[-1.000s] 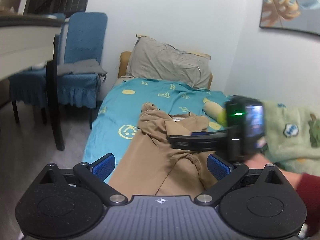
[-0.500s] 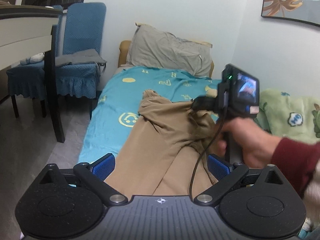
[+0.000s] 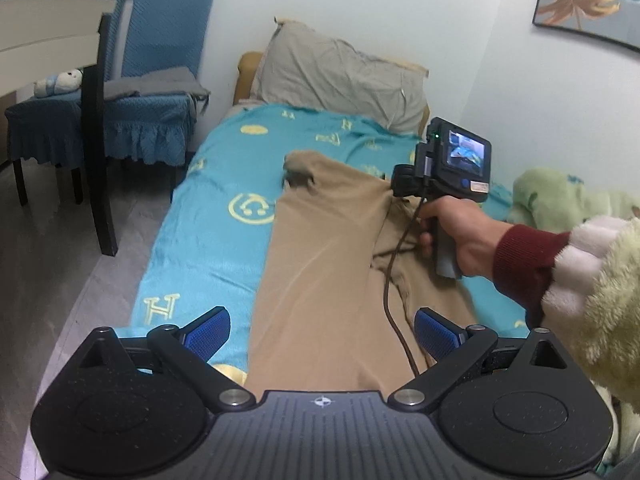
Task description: Fold clothes
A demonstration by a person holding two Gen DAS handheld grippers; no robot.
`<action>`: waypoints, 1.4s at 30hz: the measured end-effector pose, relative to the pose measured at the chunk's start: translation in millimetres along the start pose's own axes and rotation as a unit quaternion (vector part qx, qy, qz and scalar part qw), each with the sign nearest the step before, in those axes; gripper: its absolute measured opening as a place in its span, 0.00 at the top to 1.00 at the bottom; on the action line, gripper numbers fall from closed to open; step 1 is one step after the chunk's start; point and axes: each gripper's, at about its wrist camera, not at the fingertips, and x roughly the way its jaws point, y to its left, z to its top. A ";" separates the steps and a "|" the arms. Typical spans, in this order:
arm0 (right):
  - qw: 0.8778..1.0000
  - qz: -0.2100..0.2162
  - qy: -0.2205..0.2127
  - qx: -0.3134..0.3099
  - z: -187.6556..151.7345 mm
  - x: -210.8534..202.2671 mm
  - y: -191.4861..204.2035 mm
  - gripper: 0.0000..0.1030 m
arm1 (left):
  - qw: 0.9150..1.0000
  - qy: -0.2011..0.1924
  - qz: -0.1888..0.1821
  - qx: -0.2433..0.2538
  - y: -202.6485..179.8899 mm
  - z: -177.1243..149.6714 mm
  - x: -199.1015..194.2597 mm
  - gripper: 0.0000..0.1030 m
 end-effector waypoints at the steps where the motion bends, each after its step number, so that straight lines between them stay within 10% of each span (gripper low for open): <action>1: 1.000 0.000 0.004 0.002 -2.1 5.7 -1.4 0.95 | 1.000 0.005 0.003 0.003 -0.2 -0.8 4.7 0.03; 7: 1.000 0.012 -0.001 0.013 -5.1 1.8 -7.5 0.93 | 1.000 0.021 0.018 0.011 -0.4 1.4 24.5 0.03; 18: 0.996 0.074 -0.027 0.028 -7.9 -171.0 -10.9 0.91 | 0.997 -0.003 0.036 0.064 -21.7 -1.2 -0.4 0.03; 22: 0.995 0.094 -0.041 0.022 -21.2 -242.2 -13.0 0.18 | 0.997 -0.023 0.027 0.070 -28.1 -1.8 -21.3 0.03; 23: 0.994 0.098 -0.044 0.020 -24.6 -260.0 -13.5 0.12 | 0.997 -0.024 0.027 0.071 -28.4 -2.8 -24.3 0.03; 31: 0.988 0.144 -0.029 0.056 -96.5 -359.3 -35.2 0.09 | 0.998 0.019 0.025 0.060 -24.0 -13.3 -26.1 0.04; 42: 0.983 0.104 0.041 0.144 -114.3 -311.9 -58.6 0.00 | 0.979 0.189 0.027 0.070 -30.2 -47.2 -23.9 0.27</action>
